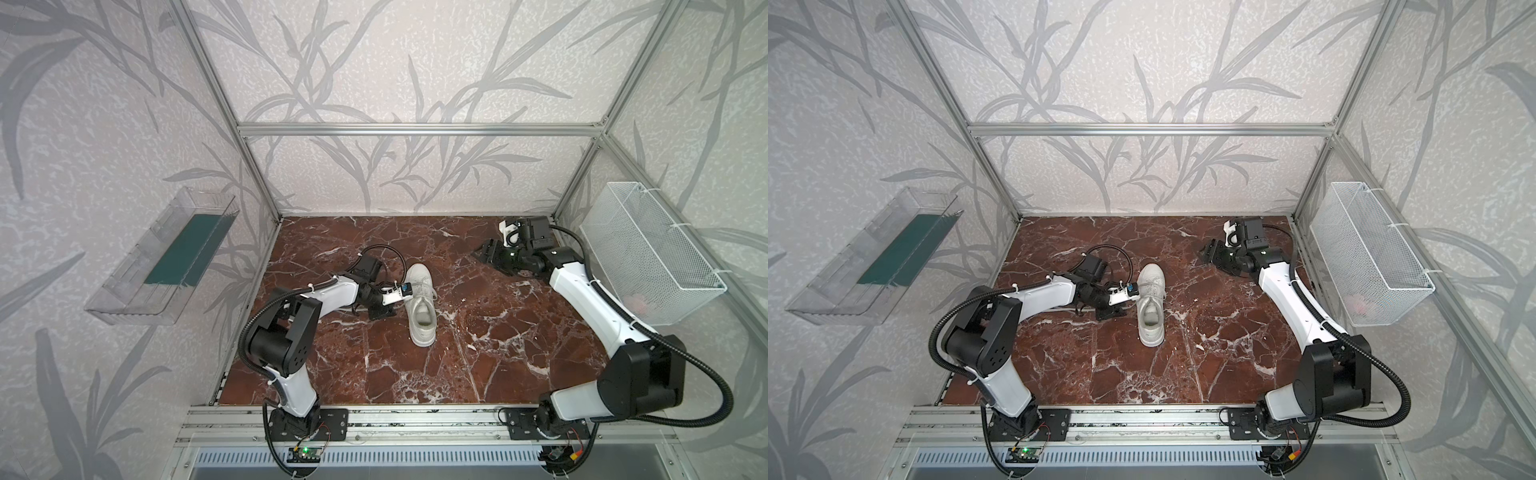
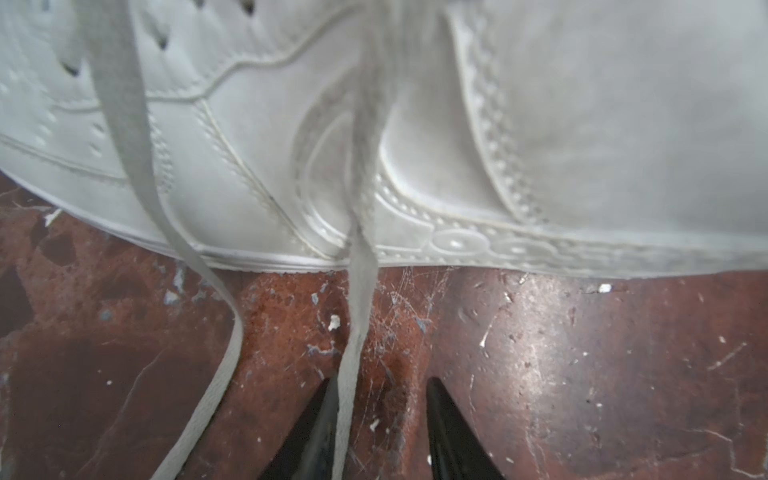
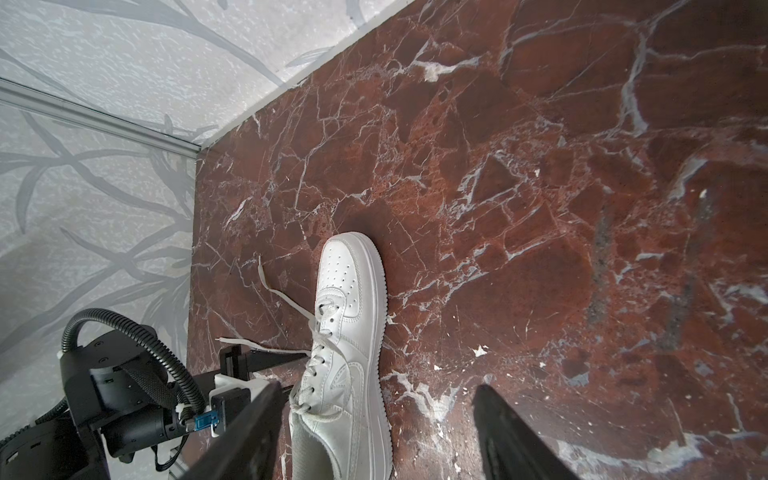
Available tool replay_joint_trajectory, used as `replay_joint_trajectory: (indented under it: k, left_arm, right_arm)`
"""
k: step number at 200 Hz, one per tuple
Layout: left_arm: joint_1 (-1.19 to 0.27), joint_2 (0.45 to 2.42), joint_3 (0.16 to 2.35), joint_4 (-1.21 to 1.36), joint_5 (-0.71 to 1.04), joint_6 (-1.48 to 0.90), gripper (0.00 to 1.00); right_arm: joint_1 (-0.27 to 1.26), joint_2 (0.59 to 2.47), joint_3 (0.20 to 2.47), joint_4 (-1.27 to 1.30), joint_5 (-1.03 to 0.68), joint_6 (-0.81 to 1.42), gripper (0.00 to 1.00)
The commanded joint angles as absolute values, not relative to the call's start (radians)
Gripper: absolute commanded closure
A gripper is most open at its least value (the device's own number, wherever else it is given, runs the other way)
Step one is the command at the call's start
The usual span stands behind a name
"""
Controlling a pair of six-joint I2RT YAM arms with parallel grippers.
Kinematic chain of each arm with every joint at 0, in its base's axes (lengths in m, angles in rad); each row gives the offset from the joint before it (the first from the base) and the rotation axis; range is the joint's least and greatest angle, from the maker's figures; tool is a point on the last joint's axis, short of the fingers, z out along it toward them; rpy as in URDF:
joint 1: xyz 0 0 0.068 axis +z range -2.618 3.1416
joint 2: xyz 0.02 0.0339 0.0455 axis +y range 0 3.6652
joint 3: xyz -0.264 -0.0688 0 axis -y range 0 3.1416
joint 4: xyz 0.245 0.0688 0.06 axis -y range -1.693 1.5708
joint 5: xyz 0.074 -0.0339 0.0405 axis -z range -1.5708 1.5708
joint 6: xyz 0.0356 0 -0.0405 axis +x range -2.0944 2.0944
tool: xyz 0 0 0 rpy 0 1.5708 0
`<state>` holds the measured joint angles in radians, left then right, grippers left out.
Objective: Tie the shoes
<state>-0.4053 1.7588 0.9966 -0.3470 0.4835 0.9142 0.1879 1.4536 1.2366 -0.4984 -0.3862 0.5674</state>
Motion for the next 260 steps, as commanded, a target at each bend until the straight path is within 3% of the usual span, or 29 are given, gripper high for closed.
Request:
replay_joint_trajectory:
  k: [1, 107, 175, 212, 260]
  left_arm:
    - [-0.414, 1.767, 1.005, -0.321, 0.447, 0.908, 0.63]
    - [-0.438, 1.803, 1.026, -0.328, 0.384, 0.891, 0.67]
    - [-0.447, 1.824, 1.045, -0.337, 0.356, 0.885, 0.81]
    - [-0.448, 1.813, 1.055, -0.345, 0.336, 0.848, 0.97]
    - [-0.447, 1.751, 1.035, -0.334, 0.357, 0.806, 1.00]
  right_arm:
    - [0.184, 1.443, 1.253, -0.510, -0.399, 0.551, 0.28]
    - [0.184, 1.448, 1.260, -0.509, -0.413, 0.552, 0.28]
    - [0.183, 1.437, 1.256, -0.521, -0.409, 0.542, 0.28]
    - [0.181, 1.428, 1.258, -0.522, -0.408, 0.540, 0.28]
    - [0.181, 1.428, 1.254, -0.521, -0.411, 0.540, 0.28]
